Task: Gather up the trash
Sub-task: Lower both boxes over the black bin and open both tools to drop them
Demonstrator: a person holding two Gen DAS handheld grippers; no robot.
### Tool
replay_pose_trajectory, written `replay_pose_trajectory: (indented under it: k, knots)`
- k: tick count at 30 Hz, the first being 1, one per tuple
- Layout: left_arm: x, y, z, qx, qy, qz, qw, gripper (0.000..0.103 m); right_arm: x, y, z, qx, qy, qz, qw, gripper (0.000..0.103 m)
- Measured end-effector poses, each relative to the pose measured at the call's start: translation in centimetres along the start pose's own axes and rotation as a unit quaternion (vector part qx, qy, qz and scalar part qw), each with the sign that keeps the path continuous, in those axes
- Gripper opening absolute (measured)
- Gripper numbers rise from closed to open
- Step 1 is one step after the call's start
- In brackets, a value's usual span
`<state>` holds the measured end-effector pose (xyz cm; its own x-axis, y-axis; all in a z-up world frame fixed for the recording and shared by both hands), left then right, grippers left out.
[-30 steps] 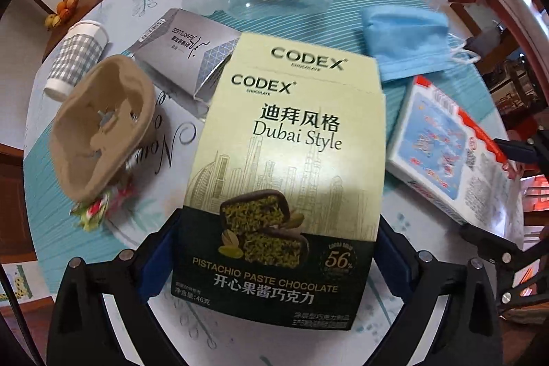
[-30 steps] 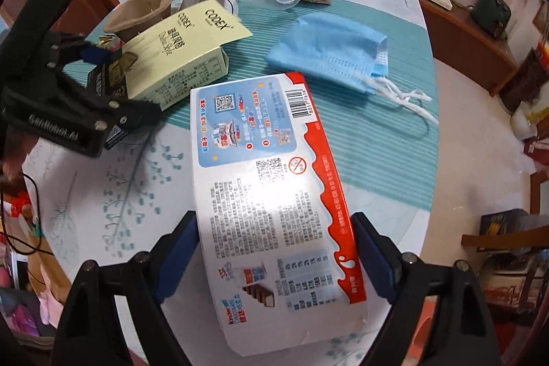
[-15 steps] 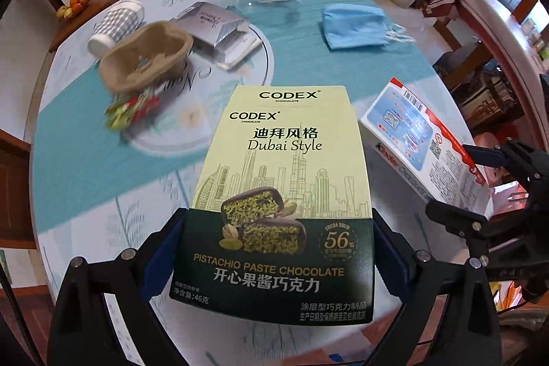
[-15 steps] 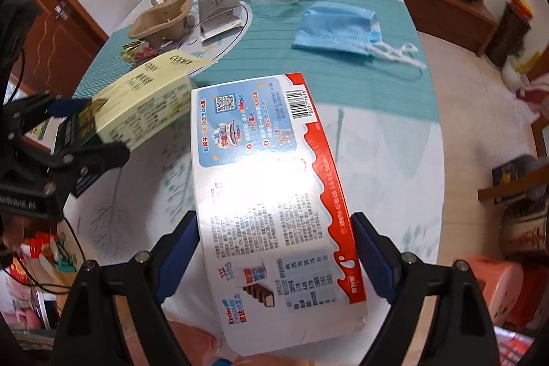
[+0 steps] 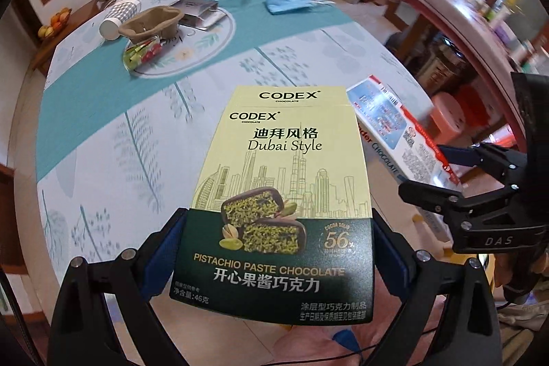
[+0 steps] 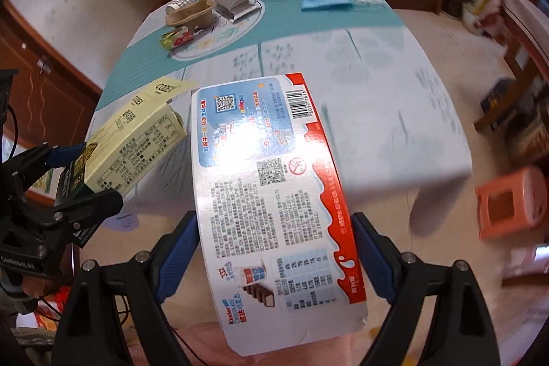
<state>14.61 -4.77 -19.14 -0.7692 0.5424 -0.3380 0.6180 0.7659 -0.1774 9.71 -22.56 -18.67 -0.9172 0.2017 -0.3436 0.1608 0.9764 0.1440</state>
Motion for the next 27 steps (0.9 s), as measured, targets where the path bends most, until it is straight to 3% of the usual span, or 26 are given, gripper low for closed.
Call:
replay_pose_trajectory:
  k: [10,15,21,27]
  knots:
    - [7.8,-3.4,-2.4,0.045,0.026,0.025,0.9983,0.096,9.7,0.6,-2.0,0.006,0.046,0.069,0.997,0.087]
    - [11.4,-5.4,-1.0,0.069,0.053,0.018,0.996,0.096,13.0,-0.5,-0.4,0.008,0.089,0.099,0.991,0.087]
    - [15.5,-6.2,5.7,0.06,0.114,0.0,0.9917,0.096,17.8,-3.0,5.3,-0.007,0.158,0.156,0.975,0.087]
    - [18.8,-4.4,16.5,0.038,0.17,-0.049,0.9835,0.096,21.3,-5.6,13.0,-0.013,0.211,0.195,0.958,0.087]
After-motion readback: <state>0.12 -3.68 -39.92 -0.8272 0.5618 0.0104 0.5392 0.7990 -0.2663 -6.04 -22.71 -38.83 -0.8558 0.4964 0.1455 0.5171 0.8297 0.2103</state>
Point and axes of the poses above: each gripper's, at about its wrist camera, not at the fingertips, and z roughly the way its jaws point, y to its left, x to its underside, the point moved 2 cm from there along z, roughly the way its jaws point, and after that the axes turned 5 degrees about x, right-handed, at the moved point
